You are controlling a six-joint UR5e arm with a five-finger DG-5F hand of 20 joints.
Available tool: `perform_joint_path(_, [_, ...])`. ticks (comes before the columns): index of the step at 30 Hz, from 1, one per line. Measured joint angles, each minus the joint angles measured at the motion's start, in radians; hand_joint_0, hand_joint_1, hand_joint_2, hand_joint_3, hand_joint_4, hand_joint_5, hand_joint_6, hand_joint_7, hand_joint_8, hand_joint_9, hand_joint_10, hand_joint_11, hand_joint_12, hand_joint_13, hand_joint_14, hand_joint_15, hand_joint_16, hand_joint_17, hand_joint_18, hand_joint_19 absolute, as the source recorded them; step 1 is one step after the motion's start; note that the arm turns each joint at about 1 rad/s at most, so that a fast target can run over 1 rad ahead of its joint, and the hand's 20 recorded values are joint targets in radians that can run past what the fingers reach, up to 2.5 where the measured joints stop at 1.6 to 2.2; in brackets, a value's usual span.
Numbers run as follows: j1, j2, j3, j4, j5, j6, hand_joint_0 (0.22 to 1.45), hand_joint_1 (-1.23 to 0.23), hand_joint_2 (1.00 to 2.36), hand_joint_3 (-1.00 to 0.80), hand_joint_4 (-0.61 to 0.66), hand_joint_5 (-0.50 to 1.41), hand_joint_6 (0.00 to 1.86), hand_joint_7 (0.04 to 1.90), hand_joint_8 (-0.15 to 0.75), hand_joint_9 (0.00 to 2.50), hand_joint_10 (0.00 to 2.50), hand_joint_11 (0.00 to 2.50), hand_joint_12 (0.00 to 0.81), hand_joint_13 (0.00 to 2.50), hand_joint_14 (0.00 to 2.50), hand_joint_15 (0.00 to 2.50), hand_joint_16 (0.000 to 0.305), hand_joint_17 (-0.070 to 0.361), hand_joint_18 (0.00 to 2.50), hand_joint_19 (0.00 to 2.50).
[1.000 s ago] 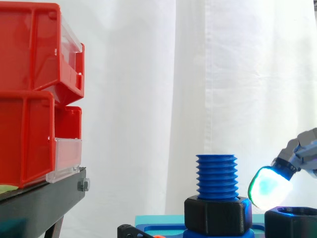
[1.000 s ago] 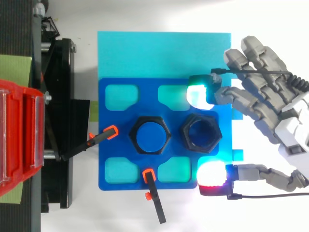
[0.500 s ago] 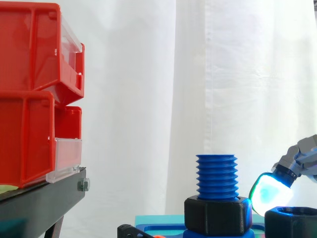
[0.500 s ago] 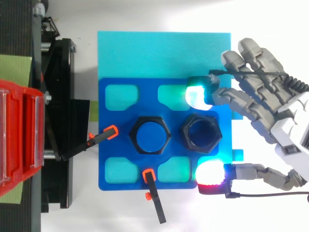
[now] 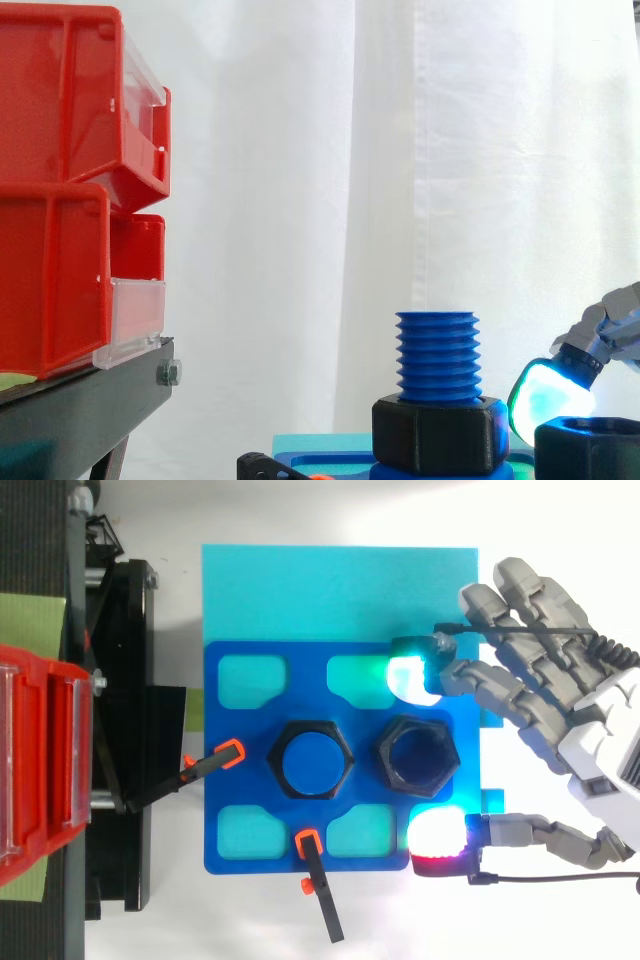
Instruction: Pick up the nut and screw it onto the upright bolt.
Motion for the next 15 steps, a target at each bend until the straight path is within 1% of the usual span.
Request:
perform_joint_path(2, [0.000,0.000,0.000,0.000,0.000,0.000,0.44,-0.67,1.00,-0.50,0.18,-0.29,0.50,0.73,0.260,0.06,0.00,0.00,0.348,0.00,0.00,0.00,0.046,0.103,0.00,0.00])
perform_joint_path(3, [0.000,0.000,0.000,0.000,0.000,0.000,0.44,-0.69,1.00,-0.50,0.19,-0.29,0.50,0.72,0.271,0.12,0.00,0.00,0.352,0.04,0.00,0.00,0.046,0.104,0.00,0.00])
perform_joint_path(4, [0.000,0.000,0.000,0.000,0.000,-0.001,0.45,-0.68,1.00,-0.50,0.19,-0.28,0.50,0.74,0.268,0.14,0.00,0.00,0.350,0.05,0.00,0.00,0.046,0.103,0.00,0.00])
perform_joint_path(8, [0.000,0.000,0.000,0.000,0.000,-0.001,0.47,-0.68,1.00,-0.50,0.19,-0.27,0.50,0.79,0.265,0.16,0.00,0.00,0.336,0.07,0.00,0.00,0.043,0.096,0.00,0.00])
perform_joint_path(9, [0.000,0.000,0.000,0.000,0.000,-0.001,0.47,-0.71,1.00,-0.50,0.21,-0.26,0.50,0.79,0.274,0.20,0.00,0.00,0.340,0.12,0.00,0.00,0.043,0.097,0.00,0.00])
perform_joint_path(11, [0.000,0.000,0.000,-0.001,-0.001,-0.001,0.47,-0.72,1.00,-0.50,0.22,-0.26,0.50,0.80,0.278,0.22,0.00,0.00,0.339,0.14,0.00,0.00,0.043,0.096,0.01,0.00])
perform_joint_path(15, [-0.001,0.000,0.000,0.000,-0.005,-0.001,0.48,-0.73,1.00,-0.50,0.24,-0.24,0.50,0.88,0.285,0.25,0.00,0.00,0.334,0.16,0.00,0.00,0.041,0.093,0.05,0.00])
